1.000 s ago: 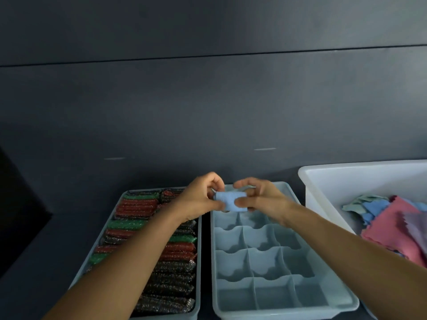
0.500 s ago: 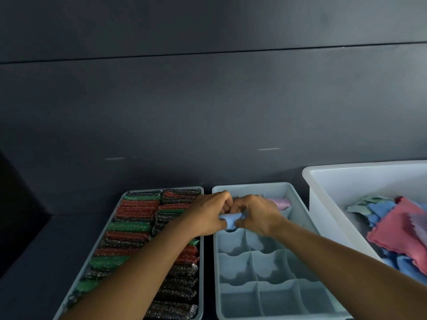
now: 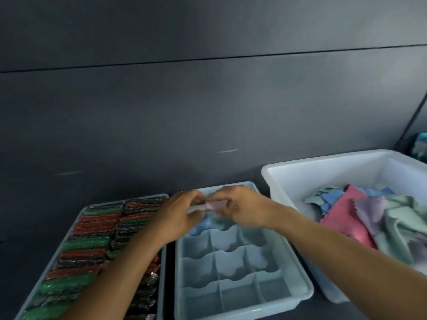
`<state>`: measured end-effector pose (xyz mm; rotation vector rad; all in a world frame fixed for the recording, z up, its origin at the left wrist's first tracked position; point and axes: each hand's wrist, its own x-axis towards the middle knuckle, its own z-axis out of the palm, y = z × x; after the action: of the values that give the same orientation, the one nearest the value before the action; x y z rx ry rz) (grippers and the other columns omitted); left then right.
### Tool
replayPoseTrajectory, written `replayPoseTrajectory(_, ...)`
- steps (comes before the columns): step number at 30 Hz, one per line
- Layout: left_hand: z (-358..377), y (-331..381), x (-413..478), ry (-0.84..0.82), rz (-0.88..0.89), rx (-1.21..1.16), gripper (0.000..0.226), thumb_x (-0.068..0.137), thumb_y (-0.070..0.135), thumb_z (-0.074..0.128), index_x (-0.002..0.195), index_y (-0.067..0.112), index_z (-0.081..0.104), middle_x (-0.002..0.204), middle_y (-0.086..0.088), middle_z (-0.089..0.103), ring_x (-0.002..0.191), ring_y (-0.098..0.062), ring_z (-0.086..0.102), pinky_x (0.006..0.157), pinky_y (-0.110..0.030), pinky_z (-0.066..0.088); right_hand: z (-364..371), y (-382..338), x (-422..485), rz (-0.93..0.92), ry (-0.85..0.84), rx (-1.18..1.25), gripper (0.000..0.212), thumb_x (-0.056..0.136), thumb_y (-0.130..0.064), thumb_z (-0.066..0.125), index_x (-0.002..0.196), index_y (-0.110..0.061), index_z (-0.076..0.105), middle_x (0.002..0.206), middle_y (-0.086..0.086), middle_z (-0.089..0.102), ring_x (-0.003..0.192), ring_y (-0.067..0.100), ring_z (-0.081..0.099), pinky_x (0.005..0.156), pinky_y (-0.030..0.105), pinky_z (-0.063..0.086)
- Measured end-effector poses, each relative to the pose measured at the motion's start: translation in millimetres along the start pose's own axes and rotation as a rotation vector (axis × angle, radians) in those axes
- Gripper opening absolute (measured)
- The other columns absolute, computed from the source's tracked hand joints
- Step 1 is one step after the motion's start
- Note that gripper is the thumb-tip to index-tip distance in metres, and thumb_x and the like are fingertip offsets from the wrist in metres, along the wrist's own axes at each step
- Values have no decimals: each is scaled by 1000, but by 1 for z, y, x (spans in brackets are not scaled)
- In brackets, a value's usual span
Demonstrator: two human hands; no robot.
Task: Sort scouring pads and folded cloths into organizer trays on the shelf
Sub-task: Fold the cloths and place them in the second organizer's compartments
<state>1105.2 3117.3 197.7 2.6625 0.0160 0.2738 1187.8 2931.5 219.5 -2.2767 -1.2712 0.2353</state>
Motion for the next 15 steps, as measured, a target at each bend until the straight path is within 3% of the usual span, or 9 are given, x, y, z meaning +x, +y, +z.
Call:
replayPoseTrajectory(3, 13, 49, 13, 31, 101, -103, 33, 90, 23, 65, 123, 21, 61, 123, 12, 62, 118, -8, 54, 97, -20, 39, -46, 39, -38, 96, 333, 33, 16, 86, -19, 65, 97, -26, 74, 83, -11, 69, 67, 8, 58, 73, 29, 50)
replayPoseTrajectory(5, 24, 80, 22, 17, 168, -193, 31, 90, 21, 65, 121, 19, 61, 121, 12, 60, 118, -8, 55, 101, -22, 40, -75, 75, -63, 260, 399, -53, 19, 85, -10, 63, 93, -23, 75, 81, -11, 67, 69, 8, 60, 77, 28, 50)
replayPoseTrajectory(7, 37, 109, 31, -28, 235, -268, 30, 90, 19, 66, 120, 16, 62, 121, 7, 61, 114, -10, 57, 101, -24, 43, -94, 106, -89, 368, 250, -187, 25, 80, -4, 57, 89, -19, 74, 87, -8, 69, 84, 17, 67, 83, 30, 51)
replayPoseTrajectory(8, 43, 122, 34, -53, 255, -272, 31, 91, 20, 66, 121, 16, 62, 121, 7, 60, 111, -10, 57, 99, -17, 42, -98, 116, -101, 395, 121, -241, 26, 77, -7, 54, 90, -16, 74, 94, -6, 71, 93, 20, 68, 85, 29, 49)
replayPoseTrajectory(11, 54, 145, 41, -85, 273, -239, 33, 92, 20, 63, 124, 19, 60, 128, 10, 58, 115, -6, 51, 91, -5, 32, -90, 132, -126, 442, -198, -502, 24, 82, -29, 59, 103, -28, 71, 105, -13, 66, 101, 12, 60, 78, 17, 35)
replayPoseTrajectory(13, 58, 154, 42, -131, 267, -237, 34, 93, 23, 62, 127, 22, 59, 132, 13, 56, 119, -3, 49, 93, -11, 33, -80, 140, -132, 403, -275, -679, 21, 88, -41, 51, 103, -33, 64, 102, -9, 60, 100, 15, 52, 79, 23, 31)
replayPoseTrajectory(15, 60, 157, 42, -180, 253, -234, 34, 94, 26, 60, 128, 24, 59, 133, 16, 56, 104, 5, 52, 85, -10, 35, -74, 147, -132, 413, -377, -739, 22, 90, -39, 51, 110, -34, 59, 110, -5, 55, 107, 19, 44, 82, 29, 30)
